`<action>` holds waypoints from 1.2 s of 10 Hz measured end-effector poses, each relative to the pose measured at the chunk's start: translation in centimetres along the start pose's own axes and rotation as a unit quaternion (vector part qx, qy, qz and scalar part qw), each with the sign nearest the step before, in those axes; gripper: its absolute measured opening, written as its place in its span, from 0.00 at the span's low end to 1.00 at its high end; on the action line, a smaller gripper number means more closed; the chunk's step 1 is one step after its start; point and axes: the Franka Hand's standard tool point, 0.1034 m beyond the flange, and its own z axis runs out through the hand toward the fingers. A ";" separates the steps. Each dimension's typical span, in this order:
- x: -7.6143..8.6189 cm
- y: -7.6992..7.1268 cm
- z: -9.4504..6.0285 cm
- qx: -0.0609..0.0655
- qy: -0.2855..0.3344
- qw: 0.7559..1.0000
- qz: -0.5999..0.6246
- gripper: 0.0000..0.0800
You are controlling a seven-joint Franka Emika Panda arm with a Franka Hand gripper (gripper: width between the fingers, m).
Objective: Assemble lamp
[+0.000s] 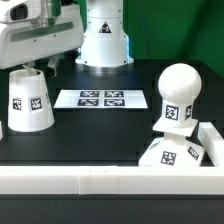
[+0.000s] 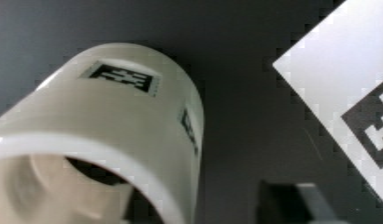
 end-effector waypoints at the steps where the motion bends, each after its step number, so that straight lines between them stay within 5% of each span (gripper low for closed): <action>1: 0.0 0.0 0.0 0.000 0.000 1.000 0.000 0.17; 2: 0.0 0.0 -0.1 0.000 0.000 1.000 0.000 0.06; 6: 0.0 0.0 -0.1 0.000 0.000 1.000 0.000 0.06; 7: 0.3 -0.4 -0.1 0.008 -0.003 1.000 0.018 0.06; 10: 5.8 -3.8 -2.4 0.062 -0.034 0.995 0.072 0.06; 12: 10.6 -4.8 -6.1 0.080 -0.053 0.991 0.096 0.06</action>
Offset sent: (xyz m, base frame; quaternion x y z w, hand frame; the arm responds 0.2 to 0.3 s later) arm 0.0000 0.0000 0.0000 0.0000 0.0000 0.0000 1.0000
